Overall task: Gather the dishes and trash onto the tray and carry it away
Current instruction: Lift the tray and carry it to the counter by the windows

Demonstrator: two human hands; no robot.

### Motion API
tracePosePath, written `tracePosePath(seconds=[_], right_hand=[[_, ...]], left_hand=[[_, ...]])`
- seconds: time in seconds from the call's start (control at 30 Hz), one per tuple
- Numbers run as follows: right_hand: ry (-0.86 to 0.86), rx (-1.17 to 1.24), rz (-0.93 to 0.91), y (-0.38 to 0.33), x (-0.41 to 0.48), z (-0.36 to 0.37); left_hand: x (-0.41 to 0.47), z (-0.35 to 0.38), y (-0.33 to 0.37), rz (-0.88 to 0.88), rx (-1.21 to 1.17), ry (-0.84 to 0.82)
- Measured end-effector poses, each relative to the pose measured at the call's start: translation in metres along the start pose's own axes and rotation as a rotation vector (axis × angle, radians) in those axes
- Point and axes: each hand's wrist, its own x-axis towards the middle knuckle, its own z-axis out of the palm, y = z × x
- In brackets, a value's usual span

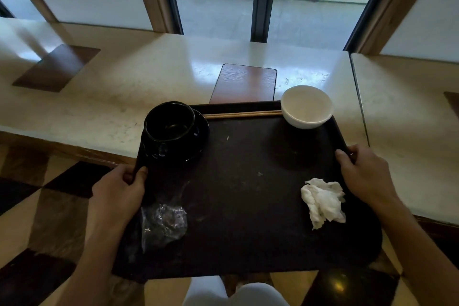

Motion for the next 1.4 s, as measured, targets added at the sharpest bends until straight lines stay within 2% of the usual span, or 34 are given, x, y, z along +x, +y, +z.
tracePosePath(seconds=[0.1,0.53,0.7,0.97,1.4], right_hand=[[0.038,0.0,0.026,-0.012,0.022,0.015],[0.188,0.055,0.183,-0.066,0.12,0.107],[0.239,0.077,0.255,-0.068,0.149,0.146],[0.275,0.078,0.34,-0.039,0.19,0.195],[0.195,0.023,0.402,0.01,0.236,0.228]], left_hand=[[0.043,0.014,0.005,0.008,0.008,0.002],[0.24,0.093,0.018,0.281,-0.026,0.022],[0.289,0.139,0.011,0.28,-0.055,-0.019],[0.324,0.21,-0.001,0.23,-0.061,-0.122],[0.33,0.276,0.007,0.155,0.033,-0.165]])
